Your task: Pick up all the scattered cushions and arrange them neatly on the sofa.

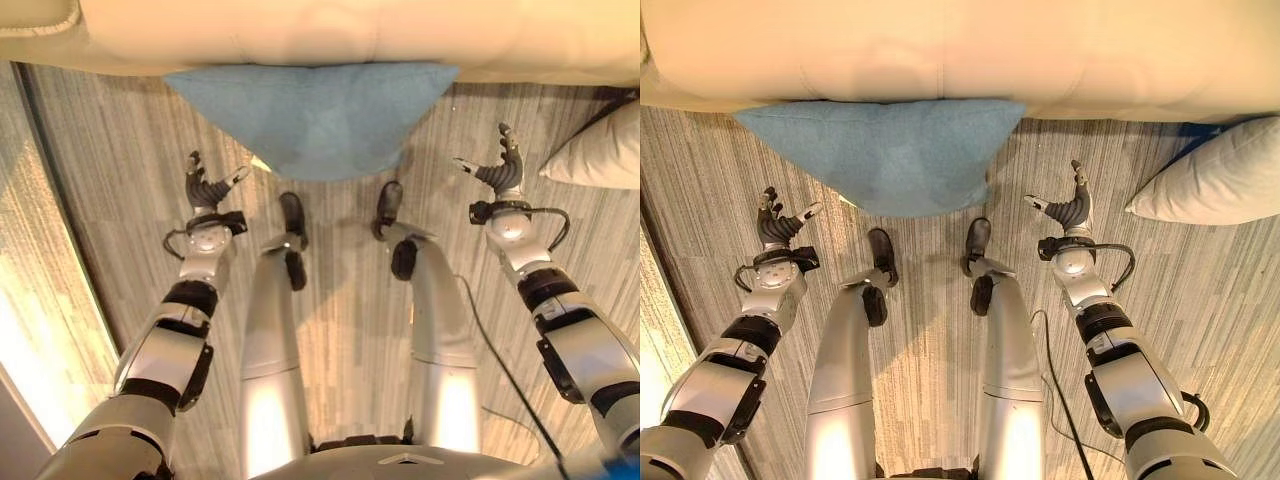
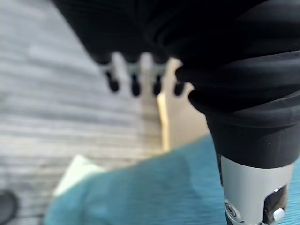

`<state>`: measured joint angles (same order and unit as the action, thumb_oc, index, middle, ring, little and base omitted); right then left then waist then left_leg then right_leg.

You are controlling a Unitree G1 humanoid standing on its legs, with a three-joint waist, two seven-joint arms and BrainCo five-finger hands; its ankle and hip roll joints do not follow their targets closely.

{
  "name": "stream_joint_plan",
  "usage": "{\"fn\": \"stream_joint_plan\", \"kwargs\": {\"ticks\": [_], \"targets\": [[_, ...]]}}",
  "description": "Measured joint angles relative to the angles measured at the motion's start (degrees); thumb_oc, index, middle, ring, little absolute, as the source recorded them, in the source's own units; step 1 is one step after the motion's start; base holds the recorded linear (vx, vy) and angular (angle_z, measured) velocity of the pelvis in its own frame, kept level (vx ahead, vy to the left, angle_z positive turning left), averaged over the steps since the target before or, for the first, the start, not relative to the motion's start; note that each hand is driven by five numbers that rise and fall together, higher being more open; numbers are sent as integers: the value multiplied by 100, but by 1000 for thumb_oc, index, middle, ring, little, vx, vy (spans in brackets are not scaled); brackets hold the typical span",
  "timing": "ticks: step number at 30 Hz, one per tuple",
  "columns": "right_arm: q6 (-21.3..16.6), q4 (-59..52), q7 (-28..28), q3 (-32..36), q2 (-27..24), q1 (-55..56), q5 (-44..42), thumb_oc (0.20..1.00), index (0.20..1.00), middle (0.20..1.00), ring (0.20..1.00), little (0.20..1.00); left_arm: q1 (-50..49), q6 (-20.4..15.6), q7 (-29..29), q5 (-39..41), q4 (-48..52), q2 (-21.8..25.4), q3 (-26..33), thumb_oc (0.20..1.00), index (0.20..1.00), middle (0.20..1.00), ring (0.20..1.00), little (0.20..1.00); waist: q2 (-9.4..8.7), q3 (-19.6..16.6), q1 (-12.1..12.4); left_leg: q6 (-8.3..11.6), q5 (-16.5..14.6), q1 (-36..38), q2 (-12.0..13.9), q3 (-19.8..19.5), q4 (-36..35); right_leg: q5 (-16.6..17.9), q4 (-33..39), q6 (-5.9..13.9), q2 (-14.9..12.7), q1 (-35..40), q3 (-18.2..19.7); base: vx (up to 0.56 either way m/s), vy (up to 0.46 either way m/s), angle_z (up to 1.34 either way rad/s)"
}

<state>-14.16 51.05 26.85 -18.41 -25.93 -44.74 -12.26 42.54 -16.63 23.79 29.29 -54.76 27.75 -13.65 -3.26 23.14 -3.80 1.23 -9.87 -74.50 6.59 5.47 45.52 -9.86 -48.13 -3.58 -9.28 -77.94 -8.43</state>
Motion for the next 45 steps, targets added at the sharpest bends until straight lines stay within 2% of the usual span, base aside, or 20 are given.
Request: {"fn": "stream_joint_plan", "kwargs": {"ticks": [8, 22, 24, 29, 31, 33, 36, 40, 42, 45], "targets": [[-12, -4, -215, -5, -10, 26, -267, 1000, 1000, 1000, 1000, 1000, 559, 0, -131, 54, 277, 375, -328, 1000, 1000, 1000, 1000, 1000, 2, -396, -36, -16, -10, -363, -102, -29, 20, -4, 10, 15, -102, -306, -15, 8, -1, 2], [-63, -284, -321, -7, -241, -119, -445, 1000, 1000, 1000, 1000, 1000, 956, 107, -165, 50, 284, 576, -717, 1000, 1000, 1000, 1000, 1000, 49, -462, -56, -105, -60, -994, -114, 49, 304, 57, -160, 95, -113, -963, 152, 1, 0, 0], [-68, -286, -325, -144, -336, -306, -561, 1000, 1000, 1000, 1000, 1000, 1176, 118, -182, 52, 276, 664, -942, 1000, 1000, 1000, 1000, 1000, 88, -446, -63, -128, -94, -1210, -100, 43, 480, 43, -280, 103, -123, -1160, 162, 0, 0, 0], [-98, -294, -309, -277, -506, -909, -676, 1000, 1000, 1000, 1000, 1000, 1552, 121, -224, 63, 277, 704, -1081, 1000, 1000, 1000, 1000, 1000, 136, -415, -25, -174, -169, -1624, -58, 86, 802, 48, -521, 120, -104, -1593, 261, 30, -31, -4], [-102, -313, -296, -347, -565, -1266, -692, 1000, 1000, 1000, 1000, 1000, 1805, 123, -215, 85, 295, 685, -1155, 1000, 1000, 1000, 1000, 1000, 255, -322, 4, -216, -197, -1806, -52, 80, 954, 44, -656, 127, -116, -1742, 267, 13, -48, -3], [-101, -366, -268, -635, -669, -1638, -782, 1000, 1000, 1000, 1000, 1000, 2068, 148, -124, 139, 453, 738, -1292, 1000, 1000, 1000, 1000, 1000, 339, -49, 27, -246, -246, -1856, -55, 49, 1156, 15, -824, 133, -149, -1769, 269, 0, 0, 0], [-99, -421, -224, -680, -669, -1933, -866, 1000, 1000, 1000, 1000, 1000, 2212, 145, -85, 173, 635, 757, -1340, 1000, 1000, 1000, 1000, 1000, 355, 196, 76, -261, -252, -1865, -79, 38, 1244, 9, -902, 134, -185, -1769, 274, 9, -27, 4], [-40, -499, -217, -878, -546, -2016, -1360, 1000, 1000, 1000, 1000, 1000, 2254, 220, 53, 333, 779, 679, -1502, 1000, 1000, 1000, 1000, 1000, 363, 220, 92, -281, -259, -1885, -83, 23, 1313, 14, -965, 145, -188, -1762, 277, 10, -57, -1], [-31, -593, -438, -1115, -428, -2090, -1732, 1000, 1000, 1000, 1000, 1000, 2279, 238, 121, 343, 789, 593, -1534, 1000, 1000, 1000, 1000, 1000, 363, 220, 101, -280, -258, -1881, -80, 13, 1361, 8, -1018, 137, -174, -1761, 276, 9, -73, 1], [-23, -1107, -1219, -1588, -561, -1923, -2189, 1000, 1000, 1000, 1000, 1000, 2248, 268, 110, 336, 796, 638, -1602, 1000, 1000, 1000, 1000, 1000, 362, 220, 100, -266, -244, -1851, -75, 5, 1364, 12, -1031, 132, -182, -1735, 275, 5, -47, 1]]}}
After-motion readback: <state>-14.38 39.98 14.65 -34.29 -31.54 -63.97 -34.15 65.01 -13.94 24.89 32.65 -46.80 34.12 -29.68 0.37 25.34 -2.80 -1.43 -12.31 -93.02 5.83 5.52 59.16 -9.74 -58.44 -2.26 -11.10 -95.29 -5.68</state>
